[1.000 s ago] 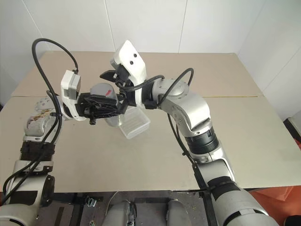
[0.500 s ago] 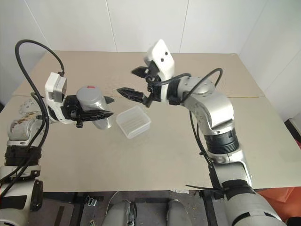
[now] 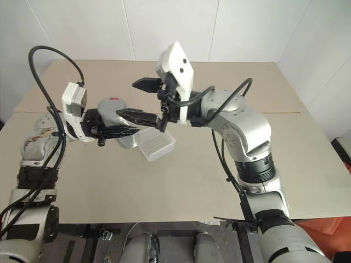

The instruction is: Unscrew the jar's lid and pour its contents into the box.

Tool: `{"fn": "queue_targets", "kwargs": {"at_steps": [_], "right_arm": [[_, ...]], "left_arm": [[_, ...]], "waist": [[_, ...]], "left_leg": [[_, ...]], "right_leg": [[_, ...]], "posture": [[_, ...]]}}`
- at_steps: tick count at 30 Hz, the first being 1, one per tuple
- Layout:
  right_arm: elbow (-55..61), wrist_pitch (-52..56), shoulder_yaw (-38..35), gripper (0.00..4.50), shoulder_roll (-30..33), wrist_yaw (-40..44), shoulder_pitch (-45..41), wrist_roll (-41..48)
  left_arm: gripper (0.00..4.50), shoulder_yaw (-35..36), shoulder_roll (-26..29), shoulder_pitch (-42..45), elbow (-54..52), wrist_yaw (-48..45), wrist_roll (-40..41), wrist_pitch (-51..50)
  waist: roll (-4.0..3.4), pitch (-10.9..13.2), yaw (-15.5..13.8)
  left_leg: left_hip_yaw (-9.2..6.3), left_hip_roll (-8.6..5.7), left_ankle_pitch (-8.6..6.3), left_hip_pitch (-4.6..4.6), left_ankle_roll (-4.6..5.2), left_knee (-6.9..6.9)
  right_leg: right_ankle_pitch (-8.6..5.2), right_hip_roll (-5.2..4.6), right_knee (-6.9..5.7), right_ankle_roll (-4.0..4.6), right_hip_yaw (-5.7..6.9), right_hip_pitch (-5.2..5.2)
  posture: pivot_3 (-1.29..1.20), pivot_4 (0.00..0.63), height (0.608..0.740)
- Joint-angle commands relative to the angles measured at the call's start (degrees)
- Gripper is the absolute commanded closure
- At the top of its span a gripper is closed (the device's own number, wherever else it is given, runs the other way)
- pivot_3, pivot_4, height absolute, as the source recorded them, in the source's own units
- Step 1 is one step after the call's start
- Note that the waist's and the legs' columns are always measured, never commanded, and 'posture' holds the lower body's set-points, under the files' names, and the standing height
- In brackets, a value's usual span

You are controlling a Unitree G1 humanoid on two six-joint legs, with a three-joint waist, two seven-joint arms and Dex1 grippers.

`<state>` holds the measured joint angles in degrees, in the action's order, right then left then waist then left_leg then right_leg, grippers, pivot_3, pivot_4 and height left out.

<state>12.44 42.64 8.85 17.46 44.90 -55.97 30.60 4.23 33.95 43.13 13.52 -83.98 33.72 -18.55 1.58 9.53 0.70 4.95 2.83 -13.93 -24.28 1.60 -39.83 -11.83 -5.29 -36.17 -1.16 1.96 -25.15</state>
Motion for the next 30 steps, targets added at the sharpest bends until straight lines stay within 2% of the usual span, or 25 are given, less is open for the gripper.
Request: {"fn": "queue_targets", "kwargs": {"at_steps": [1,12,21,30], "right_arm": [[1.5,-0.7,0.7,0.04,-1.5,-1.6,-2.6,-0.8],[-2.1,-1.5,1.9,0.04,-4.4,-3.6,-4.2,-4.5],[-2.1,-0.7,0.3,0.04,-0.5,-2.3,-2.8,-4.5],[-0.9,0.0,-2.0,0.04,2.0,-1.0,-2.4,-2.3]], "left_arm": [[2.56,0.2,-0.2,1.6,0.2,-0.6,0.0,1.1],[2.56,0.4,0.0,0.9,-0.9,-0.6,0.4,0.7],[2.56,1.5,2.8,0.0,-1.0,-1.2,0.8,0.5],[2.56,1.5,3.2,0.4,-0.2,-1.5,0.7,0.9]], "waist": [[0.0,0.0,0.1],[0.0,0.0,0.0],[0.0,0.0,0.1],[0.0,0.0,0.0]], "left_leg": [[0.0,0.0,0.0,0.0,0.0,0.0],[-0.02,0.0,0.0,-0.03,0.0,0.0],[-0.02,0.0,0.0,-0.01,0.0,0.01],[-0.01,0.0,0.0,-0.02,0.0,0.01]], "right_leg": [[0.0,0.0,-0.01,0.0,-0.01,0.0],[0.0,0.0,-0.02,0.0,0.02,-0.01],[0.0,0.0,-0.01,0.0,0.02,-0.01],[0.0,0.0,0.0,0.0,0.02,-0.01]], "posture": [[0.0,0.15,0.74],[0.0,0.15,0.74],[0.0,0.15,0.74],[0.0,0.15,0.74]]}}
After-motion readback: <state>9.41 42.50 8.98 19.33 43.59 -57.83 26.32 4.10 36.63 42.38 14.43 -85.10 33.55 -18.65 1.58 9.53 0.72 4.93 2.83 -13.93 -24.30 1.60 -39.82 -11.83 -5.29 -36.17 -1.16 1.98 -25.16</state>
